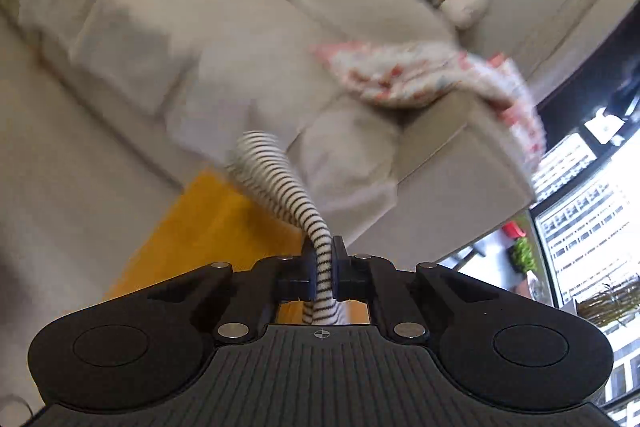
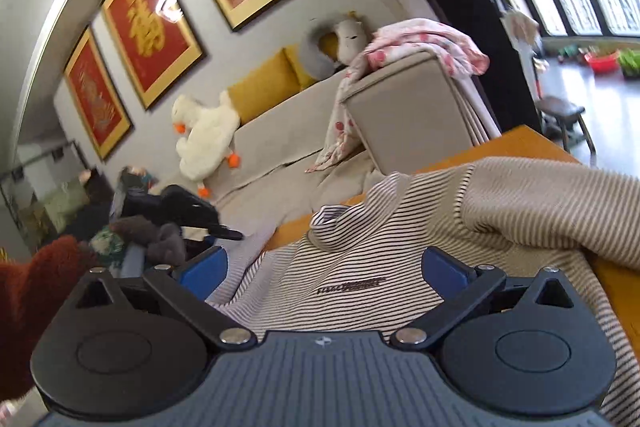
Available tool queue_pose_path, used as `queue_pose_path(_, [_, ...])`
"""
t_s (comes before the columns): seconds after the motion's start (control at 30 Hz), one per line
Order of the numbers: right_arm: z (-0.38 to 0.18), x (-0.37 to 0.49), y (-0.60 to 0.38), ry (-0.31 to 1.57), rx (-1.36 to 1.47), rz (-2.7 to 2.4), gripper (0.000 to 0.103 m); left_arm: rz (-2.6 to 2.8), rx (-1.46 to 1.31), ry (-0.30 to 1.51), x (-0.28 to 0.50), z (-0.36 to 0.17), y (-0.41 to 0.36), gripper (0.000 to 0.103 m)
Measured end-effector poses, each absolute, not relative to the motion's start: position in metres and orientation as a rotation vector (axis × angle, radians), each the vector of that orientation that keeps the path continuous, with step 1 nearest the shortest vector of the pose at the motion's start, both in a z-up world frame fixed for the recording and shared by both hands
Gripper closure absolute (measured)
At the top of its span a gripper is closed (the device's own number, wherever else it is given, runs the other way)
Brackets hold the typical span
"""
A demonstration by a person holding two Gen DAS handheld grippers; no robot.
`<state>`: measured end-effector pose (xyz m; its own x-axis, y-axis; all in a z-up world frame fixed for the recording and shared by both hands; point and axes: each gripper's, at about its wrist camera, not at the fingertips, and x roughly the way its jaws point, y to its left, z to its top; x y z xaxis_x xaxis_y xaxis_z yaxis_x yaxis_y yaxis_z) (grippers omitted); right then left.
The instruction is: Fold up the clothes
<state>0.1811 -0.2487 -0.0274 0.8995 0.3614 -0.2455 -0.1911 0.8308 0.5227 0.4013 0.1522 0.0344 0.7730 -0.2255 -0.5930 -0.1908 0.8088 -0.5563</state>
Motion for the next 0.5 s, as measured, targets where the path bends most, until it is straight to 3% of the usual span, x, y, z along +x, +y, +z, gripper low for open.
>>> queue_pose_path(0.13, [-0.030, 0.187, -0.252, 0.354, 0.543, 0.309, 0.000, -0.132, -0.616, 0.596, 0.352, 0.099, 0.156, 0.095])
queue_pose_path(0.27, [-0.031, 0.186, -0.257, 0.340, 0.577, 0.264, 0.000, -0.261, -0.551, 0.543, 0.321, 0.129, 0.119, 0.095])
queue_pose_path(0.43, [-0.026, 0.172, -0.270, 0.266, 0.604, 0.126, 0.000, -0.442, -0.407, 0.619, 0.313, 0.106, 0.028, 0.094])
queue_pose_path(0.5, [-0.021, 0.164, -0.279, 0.239, 0.595, 0.086, 0.000, -0.502, -0.311, 0.662, 0.302, 0.081, -0.003, 0.089])
